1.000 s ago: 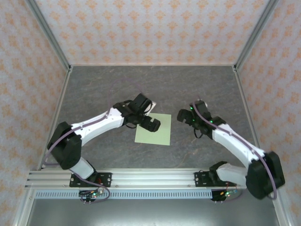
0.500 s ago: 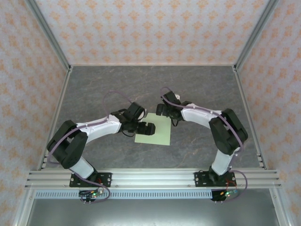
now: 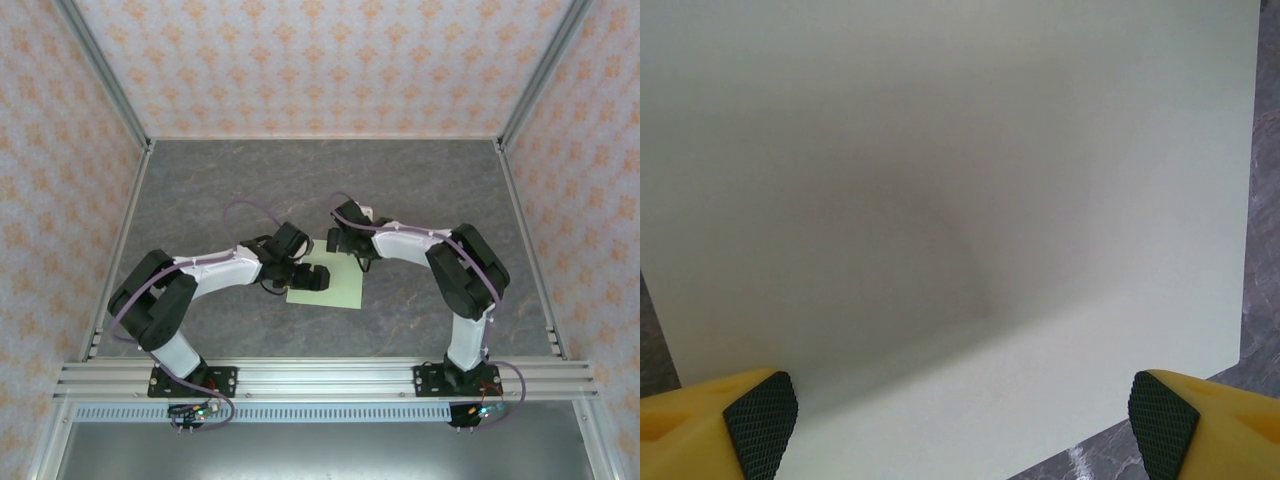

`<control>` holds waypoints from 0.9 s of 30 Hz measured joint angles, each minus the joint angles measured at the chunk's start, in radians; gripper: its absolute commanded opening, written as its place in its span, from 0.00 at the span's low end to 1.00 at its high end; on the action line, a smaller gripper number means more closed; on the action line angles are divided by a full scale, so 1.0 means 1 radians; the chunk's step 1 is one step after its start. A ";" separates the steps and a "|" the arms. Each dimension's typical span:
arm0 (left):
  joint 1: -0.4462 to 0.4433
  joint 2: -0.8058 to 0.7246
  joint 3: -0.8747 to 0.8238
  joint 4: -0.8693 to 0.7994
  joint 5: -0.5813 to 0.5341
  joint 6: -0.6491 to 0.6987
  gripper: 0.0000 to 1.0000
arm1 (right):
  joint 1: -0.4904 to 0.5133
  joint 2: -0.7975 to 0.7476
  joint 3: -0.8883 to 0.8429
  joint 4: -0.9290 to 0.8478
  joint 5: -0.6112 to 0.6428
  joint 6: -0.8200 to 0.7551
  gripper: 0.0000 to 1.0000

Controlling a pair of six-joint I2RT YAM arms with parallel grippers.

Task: Fold a paper plane with a square sheet of paper (fold left side to right side)
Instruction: Pick up the square sheet of paper from the center of the table.

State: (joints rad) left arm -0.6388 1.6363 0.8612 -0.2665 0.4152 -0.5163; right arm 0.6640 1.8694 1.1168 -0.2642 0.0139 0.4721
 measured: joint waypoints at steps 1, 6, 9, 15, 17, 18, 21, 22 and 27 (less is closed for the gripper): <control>-0.003 0.000 0.000 0.001 -0.003 0.000 0.90 | 0.008 0.002 0.000 0.000 0.010 0.000 0.95; -0.008 0.003 0.000 0.002 -0.013 0.000 0.90 | 0.054 0.004 0.000 0.000 0.016 0.009 0.92; -0.009 0.003 0.000 0.003 -0.019 -0.011 0.90 | 0.084 0.003 0.000 0.001 0.016 0.018 0.90; -0.010 0.003 0.000 0.005 -0.023 -0.019 0.90 | 0.098 -0.004 -0.001 0.000 -0.023 0.037 0.72; -0.010 0.002 0.000 0.006 -0.023 -0.019 0.90 | 0.104 -0.009 -0.003 0.000 -0.053 0.042 0.63; -0.010 -0.001 0.000 0.006 -0.023 -0.019 0.90 | 0.108 -0.011 -0.005 0.000 -0.067 0.045 0.58; -0.016 -0.020 -0.010 0.005 -0.023 -0.018 0.92 | 0.124 -0.024 -0.016 -0.001 -0.111 0.044 0.45; -0.018 -0.035 -0.017 0.002 -0.023 -0.018 0.92 | 0.127 -0.032 -0.020 -0.002 -0.122 0.043 0.40; 0.019 -0.173 -0.048 -0.005 0.013 -0.018 0.93 | 0.117 -0.094 -0.064 0.021 -0.185 0.042 0.25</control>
State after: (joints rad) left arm -0.6197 1.4631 0.8135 -0.2718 0.4286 -0.5346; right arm 0.7807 1.7756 1.0523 -0.2436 -0.1711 0.5144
